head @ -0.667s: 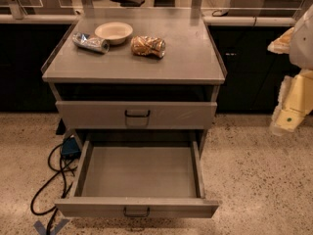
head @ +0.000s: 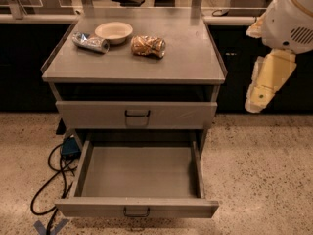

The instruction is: Place orange can into middle drawer

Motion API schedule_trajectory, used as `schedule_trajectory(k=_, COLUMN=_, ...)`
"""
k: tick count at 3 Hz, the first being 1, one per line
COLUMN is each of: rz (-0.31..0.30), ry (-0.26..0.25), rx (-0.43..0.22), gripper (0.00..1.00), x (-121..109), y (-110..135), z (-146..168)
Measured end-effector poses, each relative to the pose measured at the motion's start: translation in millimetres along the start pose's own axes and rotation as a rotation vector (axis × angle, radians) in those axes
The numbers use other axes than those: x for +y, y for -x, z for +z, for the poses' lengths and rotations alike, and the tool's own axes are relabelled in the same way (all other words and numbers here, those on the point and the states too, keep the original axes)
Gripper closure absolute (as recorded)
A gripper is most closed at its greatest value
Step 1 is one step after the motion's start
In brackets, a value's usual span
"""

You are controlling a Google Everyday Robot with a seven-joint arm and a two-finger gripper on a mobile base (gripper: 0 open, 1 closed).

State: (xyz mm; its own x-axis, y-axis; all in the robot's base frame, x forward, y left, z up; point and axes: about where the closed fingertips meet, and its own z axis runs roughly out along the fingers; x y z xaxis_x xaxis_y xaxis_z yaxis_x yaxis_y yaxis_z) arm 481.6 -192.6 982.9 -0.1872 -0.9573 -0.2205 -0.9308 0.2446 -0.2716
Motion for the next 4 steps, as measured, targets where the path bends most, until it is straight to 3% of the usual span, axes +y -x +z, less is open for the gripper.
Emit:
schedule_trajectory(k=2, rz=-0.05, ry=0.031, rx=-0.063, gripper=0.0, x=-61.9, y=81.8, z=36.4)
schedule_trajectory(k=3, rz=-0.05, ry=0.031, rx=-0.063, gripper=0.0, x=-61.9, y=81.8, z=36.4)
schedule_trajectory(k=4, rz=-0.05, ry=0.058, rx=-0.164, gripper=0.0, x=-63.0, y=84.7, z=51.0)
